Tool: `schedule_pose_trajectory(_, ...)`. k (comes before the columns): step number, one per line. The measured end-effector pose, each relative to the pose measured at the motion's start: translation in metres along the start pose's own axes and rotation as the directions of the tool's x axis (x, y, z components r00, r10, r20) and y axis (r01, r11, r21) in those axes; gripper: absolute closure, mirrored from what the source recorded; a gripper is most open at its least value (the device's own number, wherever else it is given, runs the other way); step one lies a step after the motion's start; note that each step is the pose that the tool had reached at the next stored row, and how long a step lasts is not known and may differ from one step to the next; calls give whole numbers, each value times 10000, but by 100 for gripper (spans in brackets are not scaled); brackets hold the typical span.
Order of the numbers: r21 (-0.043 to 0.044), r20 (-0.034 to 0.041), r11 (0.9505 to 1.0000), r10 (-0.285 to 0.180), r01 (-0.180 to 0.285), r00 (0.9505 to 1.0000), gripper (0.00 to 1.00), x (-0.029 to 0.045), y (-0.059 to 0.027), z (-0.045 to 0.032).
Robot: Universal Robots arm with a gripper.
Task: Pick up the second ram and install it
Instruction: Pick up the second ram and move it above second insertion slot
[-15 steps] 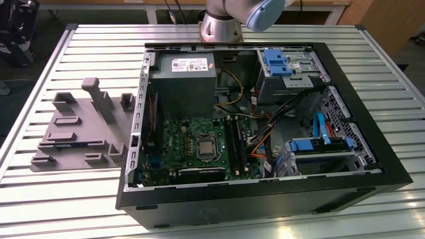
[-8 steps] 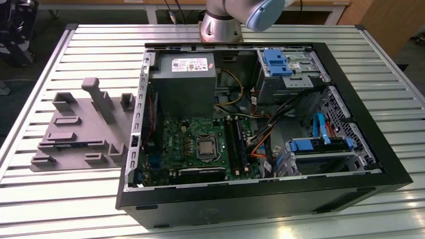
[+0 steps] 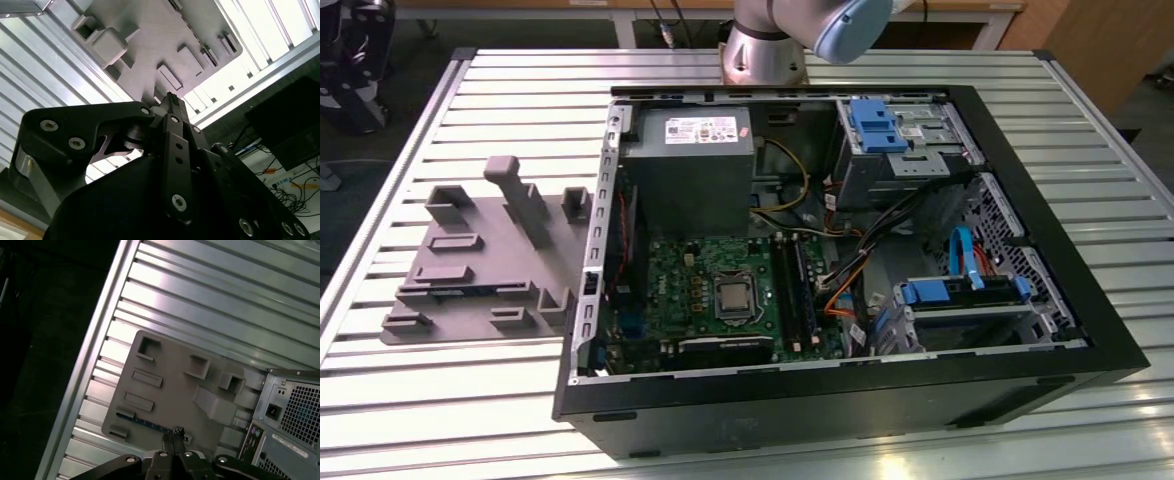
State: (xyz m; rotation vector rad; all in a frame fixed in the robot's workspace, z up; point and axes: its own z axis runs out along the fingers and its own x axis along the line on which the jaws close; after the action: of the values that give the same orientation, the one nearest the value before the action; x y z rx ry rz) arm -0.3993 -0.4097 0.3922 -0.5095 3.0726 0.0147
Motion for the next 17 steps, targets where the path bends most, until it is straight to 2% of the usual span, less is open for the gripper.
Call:
schedule_pose_trajectory(9,-19,-3,9978,-659,659,9978,89,8,2,5)
schedule_pose_trajectory(17,-34,-4,9926,-1213,1213,9926,89,17,4,9)
